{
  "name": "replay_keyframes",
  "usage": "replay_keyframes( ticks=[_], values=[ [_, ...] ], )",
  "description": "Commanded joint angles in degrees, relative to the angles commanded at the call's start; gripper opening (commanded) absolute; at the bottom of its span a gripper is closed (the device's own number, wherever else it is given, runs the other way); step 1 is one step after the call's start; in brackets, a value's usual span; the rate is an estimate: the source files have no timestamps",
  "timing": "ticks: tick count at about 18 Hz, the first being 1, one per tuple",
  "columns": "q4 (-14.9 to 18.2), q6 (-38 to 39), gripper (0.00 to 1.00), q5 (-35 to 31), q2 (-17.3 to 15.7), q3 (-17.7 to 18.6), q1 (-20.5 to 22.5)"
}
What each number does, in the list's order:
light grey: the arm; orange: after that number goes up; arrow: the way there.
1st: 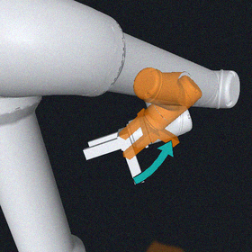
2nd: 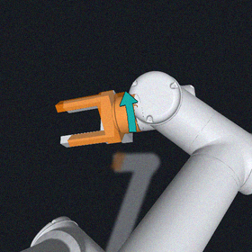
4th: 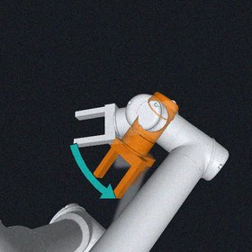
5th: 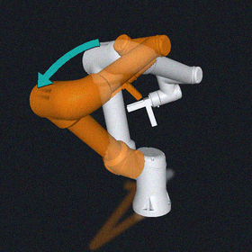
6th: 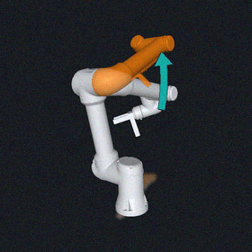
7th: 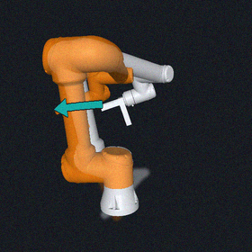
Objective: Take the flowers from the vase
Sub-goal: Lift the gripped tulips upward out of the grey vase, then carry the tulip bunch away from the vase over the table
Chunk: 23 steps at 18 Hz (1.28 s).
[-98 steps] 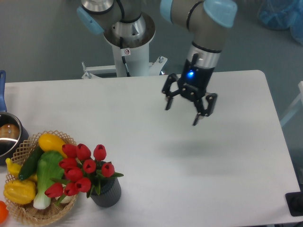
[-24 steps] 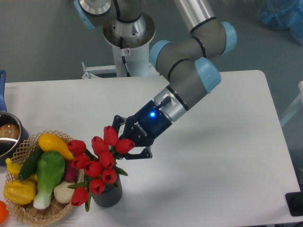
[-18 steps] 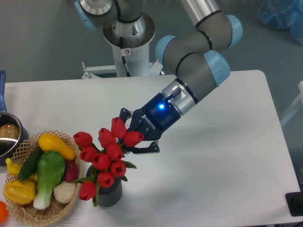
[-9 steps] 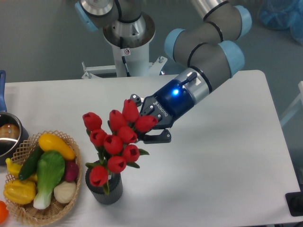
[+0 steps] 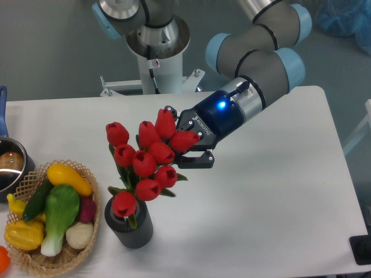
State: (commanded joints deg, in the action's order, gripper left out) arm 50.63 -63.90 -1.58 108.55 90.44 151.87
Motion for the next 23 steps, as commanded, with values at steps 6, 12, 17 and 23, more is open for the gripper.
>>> replay_keyframes(
  ticks=[6, 12, 17, 23],
  values=[
    [0.00, -0.26, 0.00, -3.06, -0.27, -3.86, 5.54],
    [-0.18, -6.22, 0.00, -22.22, -0.18, -7.03, 8.71],
    [-0.09, -17.22, 0.00, -25.92, 1.49, -6.59, 11.60],
    [0.18, -17.75, 0.00, -32.57, 3.51, -7.12, 14.25]
  ],
)
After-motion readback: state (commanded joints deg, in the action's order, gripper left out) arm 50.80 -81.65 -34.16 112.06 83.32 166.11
